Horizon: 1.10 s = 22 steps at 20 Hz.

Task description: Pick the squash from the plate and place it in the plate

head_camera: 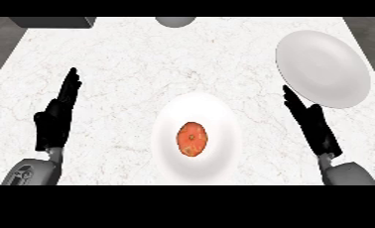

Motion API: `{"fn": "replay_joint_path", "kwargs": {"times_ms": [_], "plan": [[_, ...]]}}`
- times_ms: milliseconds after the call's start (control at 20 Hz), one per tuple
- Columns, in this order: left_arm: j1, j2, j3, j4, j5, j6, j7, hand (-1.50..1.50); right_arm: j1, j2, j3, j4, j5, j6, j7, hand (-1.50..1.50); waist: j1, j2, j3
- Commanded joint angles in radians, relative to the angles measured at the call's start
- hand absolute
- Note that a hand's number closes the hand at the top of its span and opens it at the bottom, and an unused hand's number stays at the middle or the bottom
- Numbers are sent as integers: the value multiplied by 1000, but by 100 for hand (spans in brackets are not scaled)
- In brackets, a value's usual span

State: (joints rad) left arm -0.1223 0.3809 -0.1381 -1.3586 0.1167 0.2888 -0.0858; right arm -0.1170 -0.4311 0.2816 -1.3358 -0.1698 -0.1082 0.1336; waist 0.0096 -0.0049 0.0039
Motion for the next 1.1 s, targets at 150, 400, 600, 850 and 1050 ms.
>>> {"fn": "replay_joint_path", "kwargs": {"times_ms": [150,400,600,850,1050], "plan": [[-60,11,17,2,45,-60,92,0,-180,140,27,-43,-100,175,-165,150,15,10,-1],[-44,-17,8,0,105,-103,150,0,-188,142,24,-33,187,-108,-370,-150,1,8,0],[-96,-12,17,-10,123,-129,217,0,-157,229,-4,131,42,62,-646,-150,6,12,-1],[-67,-5,39,10,118,-158,200,0,-115,169,136,145,267,55,-714,-150,-6,5,-4],[-97,-14,50,1,96,-137,241,0,-185,115,141,106,325,101,-567,-150,-10,4,-4]]}}
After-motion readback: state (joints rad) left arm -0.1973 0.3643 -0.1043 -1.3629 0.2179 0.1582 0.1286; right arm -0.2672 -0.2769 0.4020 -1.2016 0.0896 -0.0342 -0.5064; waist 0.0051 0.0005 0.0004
